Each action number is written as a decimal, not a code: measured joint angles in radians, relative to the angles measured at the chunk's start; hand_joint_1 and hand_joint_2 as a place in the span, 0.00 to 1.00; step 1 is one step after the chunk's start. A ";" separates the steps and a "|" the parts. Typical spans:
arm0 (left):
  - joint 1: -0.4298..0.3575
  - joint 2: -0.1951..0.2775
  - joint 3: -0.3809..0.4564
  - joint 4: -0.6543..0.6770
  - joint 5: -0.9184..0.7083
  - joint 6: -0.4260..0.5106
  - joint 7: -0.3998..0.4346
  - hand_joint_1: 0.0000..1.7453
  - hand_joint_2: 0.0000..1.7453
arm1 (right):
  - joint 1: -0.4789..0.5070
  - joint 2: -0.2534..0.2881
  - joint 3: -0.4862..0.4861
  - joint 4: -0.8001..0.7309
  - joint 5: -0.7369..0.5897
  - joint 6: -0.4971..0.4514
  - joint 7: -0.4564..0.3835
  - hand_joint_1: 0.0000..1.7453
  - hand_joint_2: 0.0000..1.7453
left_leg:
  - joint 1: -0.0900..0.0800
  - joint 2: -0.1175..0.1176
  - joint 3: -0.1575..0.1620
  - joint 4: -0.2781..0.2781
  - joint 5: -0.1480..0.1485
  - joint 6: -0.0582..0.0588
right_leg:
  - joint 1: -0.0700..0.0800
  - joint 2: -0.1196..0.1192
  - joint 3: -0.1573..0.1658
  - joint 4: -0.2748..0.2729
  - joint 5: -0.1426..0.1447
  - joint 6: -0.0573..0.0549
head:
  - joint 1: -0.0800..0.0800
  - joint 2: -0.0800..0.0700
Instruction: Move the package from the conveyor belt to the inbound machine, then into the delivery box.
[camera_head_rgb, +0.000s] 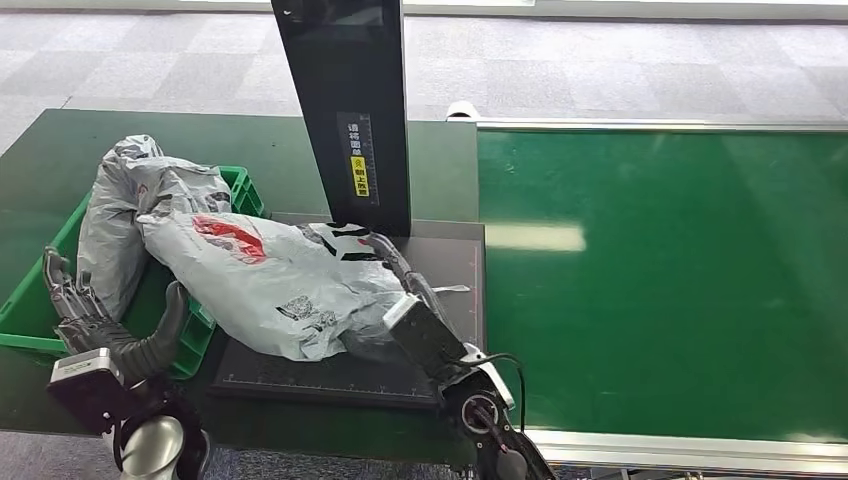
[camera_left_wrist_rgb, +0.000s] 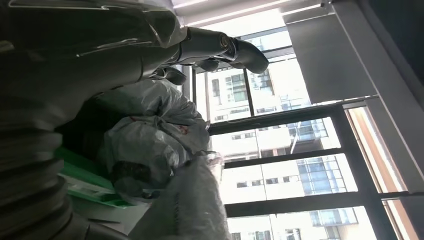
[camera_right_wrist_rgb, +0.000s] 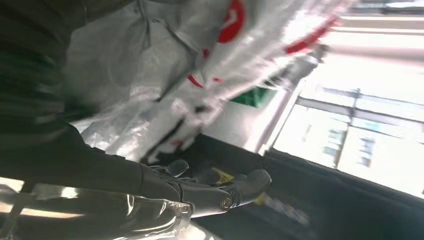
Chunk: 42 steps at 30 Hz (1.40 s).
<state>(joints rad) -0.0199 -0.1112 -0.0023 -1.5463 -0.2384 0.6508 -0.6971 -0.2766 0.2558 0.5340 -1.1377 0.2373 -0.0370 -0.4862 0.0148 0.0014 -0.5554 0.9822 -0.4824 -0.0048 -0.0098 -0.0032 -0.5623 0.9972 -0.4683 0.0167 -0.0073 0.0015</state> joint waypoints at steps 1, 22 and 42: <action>0.001 0.006 0.009 -0.010 -0.009 -0.003 0.000 0.00 1.00 | 0.016 -0.014 -0.010 -0.054 -0.014 -0.006 -0.022 0.00 1.00 | 0.000 0.000 0.000 0.000 0.000 0.000 | 0.000 0.000 0.000 0.000 0.000 0.000 | 0.000 0.000; 0.058 0.124 0.050 -0.334 0.041 -0.100 -0.002 0.00 1.00 | 0.411 -0.158 -0.596 -0.854 -0.361 0.116 -0.122 0.00 1.00 | 0.000 0.000 0.002 0.000 -0.002 -0.002 | 0.000 0.000 0.001 -0.001 -0.001 -0.001 | 0.000 0.000; -0.092 0.163 -0.425 0.081 -0.715 -0.858 0.451 0.00 1.00 | 0.486 -0.011 -0.876 -0.862 -0.330 0.240 -0.053 0.00 1.00 | -0.001 0.004 0.003 0.000 -0.001 -0.002 | -0.001 0.003 0.001 -0.001 0.001 -0.002 | 0.000 0.000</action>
<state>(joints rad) -0.1117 0.0516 -0.4274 -1.4651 -0.9535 -0.2076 -0.2457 0.2091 0.2452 -0.3422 -2.0002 -0.0922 0.2031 -0.5391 0.0140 0.0053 -0.5525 0.9820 -0.4838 -0.0064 -0.0104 0.0002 -0.5610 0.9963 -0.4670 0.0145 -0.0078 0.0015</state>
